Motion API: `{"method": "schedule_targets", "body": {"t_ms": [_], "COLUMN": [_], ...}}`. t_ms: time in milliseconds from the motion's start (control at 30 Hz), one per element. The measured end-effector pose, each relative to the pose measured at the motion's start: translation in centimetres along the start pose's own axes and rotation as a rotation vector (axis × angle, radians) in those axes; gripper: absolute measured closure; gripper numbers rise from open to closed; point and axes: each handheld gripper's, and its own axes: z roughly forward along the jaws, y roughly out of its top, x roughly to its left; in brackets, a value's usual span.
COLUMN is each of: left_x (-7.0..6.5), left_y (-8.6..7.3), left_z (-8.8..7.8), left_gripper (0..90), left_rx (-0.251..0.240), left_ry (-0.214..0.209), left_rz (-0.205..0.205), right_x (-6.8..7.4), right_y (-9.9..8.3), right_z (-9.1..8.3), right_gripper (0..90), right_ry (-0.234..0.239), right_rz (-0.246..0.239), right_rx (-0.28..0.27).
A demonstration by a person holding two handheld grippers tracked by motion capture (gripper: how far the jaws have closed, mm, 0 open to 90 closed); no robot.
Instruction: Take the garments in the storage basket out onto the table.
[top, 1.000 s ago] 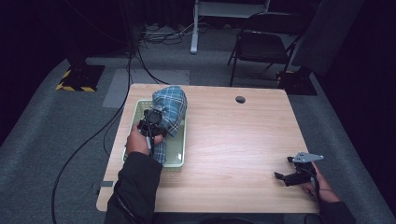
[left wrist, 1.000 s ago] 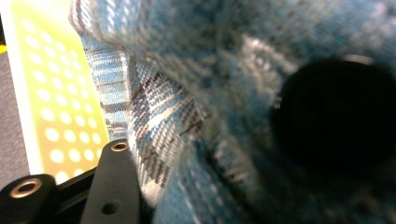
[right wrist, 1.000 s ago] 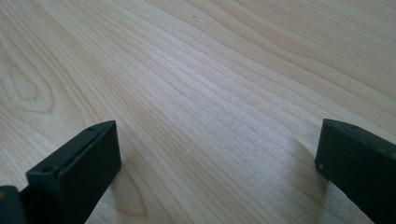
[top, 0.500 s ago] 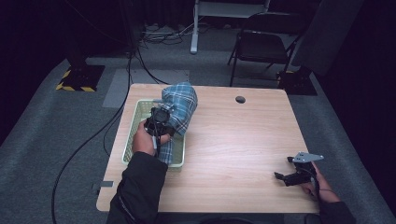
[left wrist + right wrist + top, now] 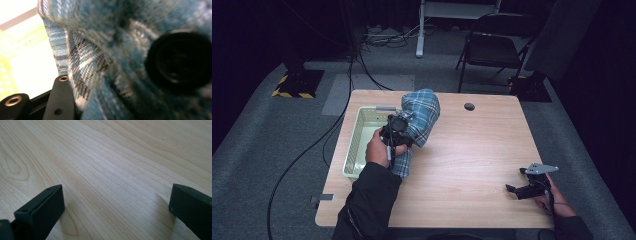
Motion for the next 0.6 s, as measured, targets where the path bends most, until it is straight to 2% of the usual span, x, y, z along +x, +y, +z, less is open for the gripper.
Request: {"method": "schedule_targets", "body": {"t_ms": [200, 600], "left_x": [-1.7, -4.0], "left_y": [0.6, 1.6], "left_z": [0.3, 1.0], "left_gripper": [48.0, 47.9], "left_rx": [0.001, 0.007], "left_ry": [-0.031, -0.055], "left_rz": [0.044, 0.087], "right_x": [0.0, 0.0], "right_y": [0.0, 0.0], "right_z": [0.0, 0.0], "right_gripper": [0.1, 0.1], "right_ry": [0.0, 0.001], "right_rz": [0.0, 0.001], "right_rx": [0.0, 0.0]}}
